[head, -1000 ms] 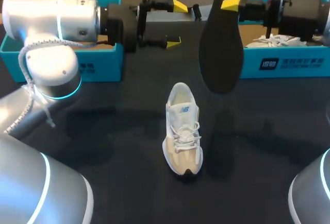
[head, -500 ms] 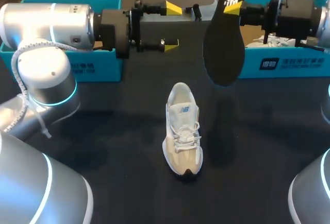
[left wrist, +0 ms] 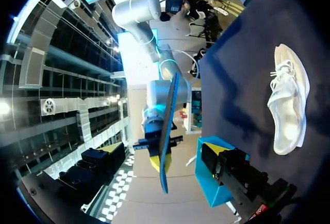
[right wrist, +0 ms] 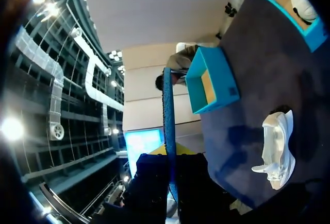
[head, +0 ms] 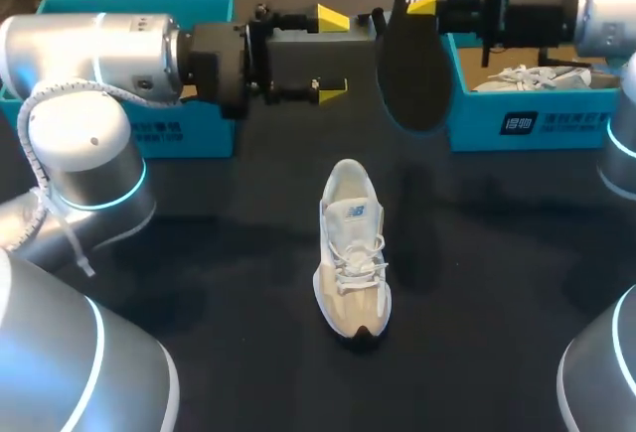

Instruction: Take the shoe out of the shoebox, open the shoe tongue, remove and reinsert the insole, then place the shoe into the shoebox

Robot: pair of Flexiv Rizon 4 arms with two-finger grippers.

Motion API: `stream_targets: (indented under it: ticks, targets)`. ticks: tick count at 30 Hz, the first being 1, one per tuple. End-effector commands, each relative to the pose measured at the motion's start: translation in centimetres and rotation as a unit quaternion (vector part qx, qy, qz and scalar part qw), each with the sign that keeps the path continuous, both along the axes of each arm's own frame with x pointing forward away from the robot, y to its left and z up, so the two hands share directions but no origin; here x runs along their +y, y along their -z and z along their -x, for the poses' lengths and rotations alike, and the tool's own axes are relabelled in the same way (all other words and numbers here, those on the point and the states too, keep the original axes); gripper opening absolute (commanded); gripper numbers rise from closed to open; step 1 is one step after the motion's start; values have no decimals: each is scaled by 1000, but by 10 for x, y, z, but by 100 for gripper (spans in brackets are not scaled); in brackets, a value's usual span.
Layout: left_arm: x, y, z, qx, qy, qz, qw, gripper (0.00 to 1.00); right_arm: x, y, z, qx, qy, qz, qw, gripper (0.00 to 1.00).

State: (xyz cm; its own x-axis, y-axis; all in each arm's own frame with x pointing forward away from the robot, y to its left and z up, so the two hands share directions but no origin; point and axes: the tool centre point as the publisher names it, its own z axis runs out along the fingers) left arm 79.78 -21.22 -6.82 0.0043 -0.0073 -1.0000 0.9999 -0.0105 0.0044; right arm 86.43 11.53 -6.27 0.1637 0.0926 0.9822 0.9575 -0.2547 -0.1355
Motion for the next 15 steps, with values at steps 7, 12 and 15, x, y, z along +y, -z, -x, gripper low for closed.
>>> stream_targets:
  ticks: [7, 12, 15]
  targets:
    - [-26, 0, 0, -2, 13, 17, 1000, 100, 36, 10, -17, 22, -19, -6, 1000, 0]
    - [-31, 2, -4, -8, 14, 16, 1000, 100, 44, 11, -12, 20, -17, -11, 1000, 0]
    - [-32, 3, -6, -14, 14, 14, 1000, 100, 46, 11, -9, 21, -17, -12, 1000, 0]
